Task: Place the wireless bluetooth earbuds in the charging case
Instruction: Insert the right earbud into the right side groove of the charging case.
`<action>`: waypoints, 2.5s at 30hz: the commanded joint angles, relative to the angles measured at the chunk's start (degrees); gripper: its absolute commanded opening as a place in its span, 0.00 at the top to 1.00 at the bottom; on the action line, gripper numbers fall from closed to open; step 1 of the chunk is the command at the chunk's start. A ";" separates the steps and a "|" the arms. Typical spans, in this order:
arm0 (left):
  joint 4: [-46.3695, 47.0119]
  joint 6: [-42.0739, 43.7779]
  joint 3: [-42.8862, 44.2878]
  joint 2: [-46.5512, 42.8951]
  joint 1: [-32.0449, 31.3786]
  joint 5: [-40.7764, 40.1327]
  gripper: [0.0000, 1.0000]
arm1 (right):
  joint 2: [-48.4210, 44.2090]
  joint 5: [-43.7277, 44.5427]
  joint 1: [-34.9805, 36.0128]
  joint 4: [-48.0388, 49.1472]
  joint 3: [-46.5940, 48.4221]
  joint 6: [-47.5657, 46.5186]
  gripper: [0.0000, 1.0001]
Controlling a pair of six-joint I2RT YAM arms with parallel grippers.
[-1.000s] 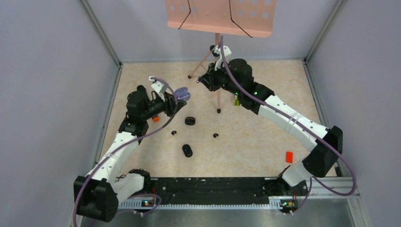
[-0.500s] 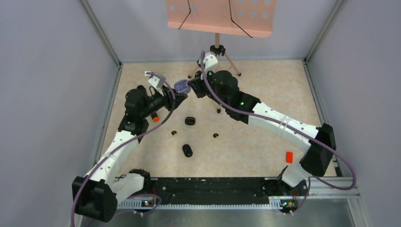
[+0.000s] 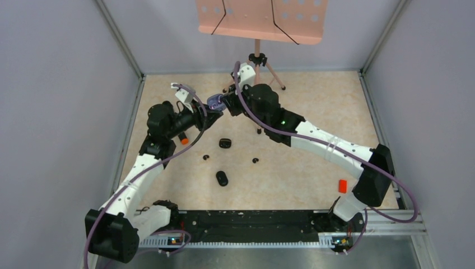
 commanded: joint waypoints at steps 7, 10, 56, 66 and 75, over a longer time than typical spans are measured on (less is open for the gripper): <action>2.98 -0.65 2.99 -1.22 -0.17 -1.70 1.00 | 0.62 -0.53 0.20 0.44 1.90 -0.89 1.00; 2.80 -0.44 2.82 -1.39 -0.17 -2.93 1.00 | 0.56 -0.84 0.16 -0.18 1.94 -1.77 1.00; 6.52 -1.69 -0.19 -1.37 0.16 -2.78 1.00 | -3.87 -5.48 0.14 -13.58 3.74 -11.86 0.85; 10.74 -4.68 -0.83 -0.44 0.61 1.70 1.00 | -6.05 -8.01 0.17 -9.67 -1.45 -10.27 0.84; 8.03 -0.97 -1.41 -0.20 0.62 -0.66 1.00 | -7.69 -8.00 0.05 -7.83 -2.68 -9.66 0.96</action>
